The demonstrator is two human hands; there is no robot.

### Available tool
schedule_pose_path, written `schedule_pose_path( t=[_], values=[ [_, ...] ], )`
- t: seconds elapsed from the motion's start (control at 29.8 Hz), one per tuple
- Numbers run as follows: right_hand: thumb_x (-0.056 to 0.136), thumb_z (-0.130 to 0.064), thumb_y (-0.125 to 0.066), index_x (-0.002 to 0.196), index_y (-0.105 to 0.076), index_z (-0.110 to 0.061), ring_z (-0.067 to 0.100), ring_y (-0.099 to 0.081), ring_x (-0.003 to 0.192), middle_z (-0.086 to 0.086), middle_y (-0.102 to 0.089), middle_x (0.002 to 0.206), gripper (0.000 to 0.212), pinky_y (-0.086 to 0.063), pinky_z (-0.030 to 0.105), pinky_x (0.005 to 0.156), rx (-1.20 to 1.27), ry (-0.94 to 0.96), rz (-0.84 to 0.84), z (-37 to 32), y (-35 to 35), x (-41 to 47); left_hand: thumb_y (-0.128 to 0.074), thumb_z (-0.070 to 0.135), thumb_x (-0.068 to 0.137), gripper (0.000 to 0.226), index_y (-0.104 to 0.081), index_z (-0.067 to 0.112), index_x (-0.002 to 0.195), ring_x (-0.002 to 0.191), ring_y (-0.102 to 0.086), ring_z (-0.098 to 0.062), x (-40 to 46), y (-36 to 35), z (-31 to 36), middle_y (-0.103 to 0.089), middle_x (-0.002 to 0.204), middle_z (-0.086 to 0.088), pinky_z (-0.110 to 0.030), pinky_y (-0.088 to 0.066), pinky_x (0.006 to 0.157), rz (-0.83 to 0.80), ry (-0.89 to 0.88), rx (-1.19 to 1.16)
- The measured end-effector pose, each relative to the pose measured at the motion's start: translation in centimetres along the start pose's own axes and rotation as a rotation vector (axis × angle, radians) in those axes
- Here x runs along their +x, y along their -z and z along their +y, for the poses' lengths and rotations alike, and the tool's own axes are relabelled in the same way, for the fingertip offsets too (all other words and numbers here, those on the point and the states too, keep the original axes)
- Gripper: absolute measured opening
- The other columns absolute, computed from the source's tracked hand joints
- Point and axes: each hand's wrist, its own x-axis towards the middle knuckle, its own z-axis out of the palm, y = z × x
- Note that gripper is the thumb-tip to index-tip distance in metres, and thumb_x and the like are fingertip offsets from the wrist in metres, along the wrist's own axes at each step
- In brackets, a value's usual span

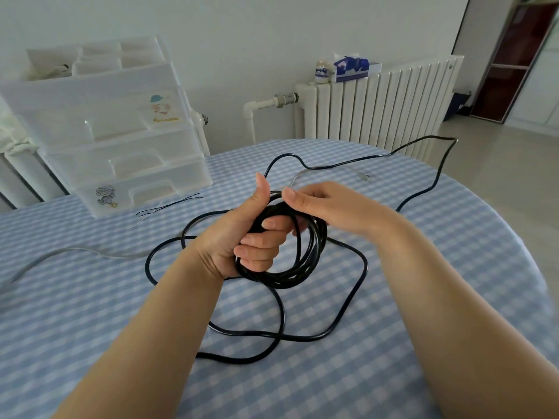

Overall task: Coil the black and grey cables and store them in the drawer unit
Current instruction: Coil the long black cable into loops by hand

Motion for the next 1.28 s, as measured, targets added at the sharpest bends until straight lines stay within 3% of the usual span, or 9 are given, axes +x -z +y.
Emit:
schedule_pose_path(
  t=[0.13,0.27,0.4,0.5,0.64,0.81,1.04,1.14,1.28],
  values=[
    [0.080,-0.061,-0.047,0.089,-0.073,-0.025,0.012,-0.070,0.080,0.001,-0.070,0.080,0.046,-0.052,0.022,0.074,0.177,0.010,-0.150,0.1,0.0,-0.4,-0.028,0.078,0.075,0.063,-0.038,0.019,0.056,0.025,-0.021,0.000,0.2,-0.6,0.1,-0.027,0.035,0.011,-0.013,-0.014,0.031,0.153,-0.063,0.027],
    [0.072,-0.068,-0.053,0.077,-0.062,-0.008,0.015,-0.060,0.061,-0.002,-0.054,0.061,0.061,-0.057,0.045,0.086,0.314,-0.078,-0.041,0.2,-1.3,0.4,-0.030,0.078,0.076,0.069,-0.047,0.014,0.059,0.031,-0.018,-0.008,0.4,-0.8,0.2,-0.023,0.040,0.006,-0.019,-0.021,0.035,0.441,-0.121,0.225],
    [0.081,-0.055,-0.059,0.063,-0.065,-0.019,0.013,-0.057,0.053,-0.001,-0.060,0.058,0.040,-0.057,0.044,0.082,0.465,-0.104,-0.030,-0.1,-2.2,0.5,-0.017,0.080,0.081,0.081,-0.052,0.010,0.059,0.032,-0.022,-0.013,0.6,0.0,0.1,-0.025,0.040,0.003,-0.021,-0.027,0.037,0.613,-0.176,0.326],
    [0.089,-0.046,-0.057,0.074,-0.057,-0.013,0.009,-0.049,0.047,-0.005,-0.048,0.049,0.037,-0.054,0.031,0.063,0.565,-0.117,-0.014,-0.2,-2.4,0.6,-0.010,0.076,0.086,0.084,-0.053,0.008,0.063,0.029,-0.021,-0.011,0.9,0.6,0.2,-0.026,0.038,0.004,-0.020,-0.026,0.035,0.528,-0.192,0.223],
    [0.081,-0.054,-0.057,0.071,-0.062,-0.016,0.008,-0.033,0.044,-0.008,-0.032,0.045,0.040,-0.039,0.022,0.053,0.654,-0.096,-0.057,-0.3,-1.6,0.5,-0.021,0.046,0.101,0.057,-0.057,0.008,0.079,0.031,-0.034,-0.005,0.6,1.5,0.4,-0.038,0.041,0.008,-0.021,-0.036,0.039,0.175,-0.119,-0.071],
    [0.075,-0.059,-0.058,0.077,-0.051,-0.014,0.006,-0.025,0.039,-0.011,-0.027,0.042,0.045,-0.030,0.019,0.043,0.782,-0.119,-0.092,0.1,-0.6,0.7,-0.039,0.021,0.101,0.037,-0.050,-0.006,0.123,0.066,-0.054,-0.013,0.0,1.4,0.3,-0.054,0.078,-0.002,-0.031,-0.050,0.073,-0.162,-0.146,-0.227],
    [0.073,-0.059,-0.059,0.074,-0.049,-0.015,0.005,-0.029,0.039,-0.010,-0.029,0.045,0.045,-0.032,0.017,0.039,0.834,-0.126,-0.025,0.3,-0.3,0.5,-0.059,0.010,0.091,0.039,-0.053,-0.004,0.127,0.071,-0.053,-0.011,-0.3,1.2,0.8,-0.052,0.085,0.000,-0.029,-0.050,0.078,-0.100,-0.213,-0.015],
    [0.075,-0.058,-0.058,0.078,-0.052,-0.013,0.008,-0.040,0.042,-0.007,-0.038,0.047,0.045,-0.041,0.021,0.046,0.775,-0.126,0.054,0.2,-0.5,0.4,-0.053,0.011,0.089,0.031,-0.058,0.001,0.119,0.063,-0.052,-0.010,-0.7,0.6,1.5,-0.052,0.077,0.002,-0.028,-0.052,0.075,0.076,-0.233,0.169],
    [0.088,-0.052,-0.057,0.072,-0.052,-0.014,0.010,-0.027,0.040,-0.006,-0.031,0.044,0.041,-0.035,0.024,0.047,0.665,-0.095,0.126,-0.2,-0.5,0.2,-0.049,0.012,0.088,0.034,-0.053,0.001,0.121,0.066,-0.058,-0.014,-0.9,0.1,1.7,-0.055,0.076,0.002,-0.036,-0.052,0.085,0.164,-0.224,0.349]
  ],
)
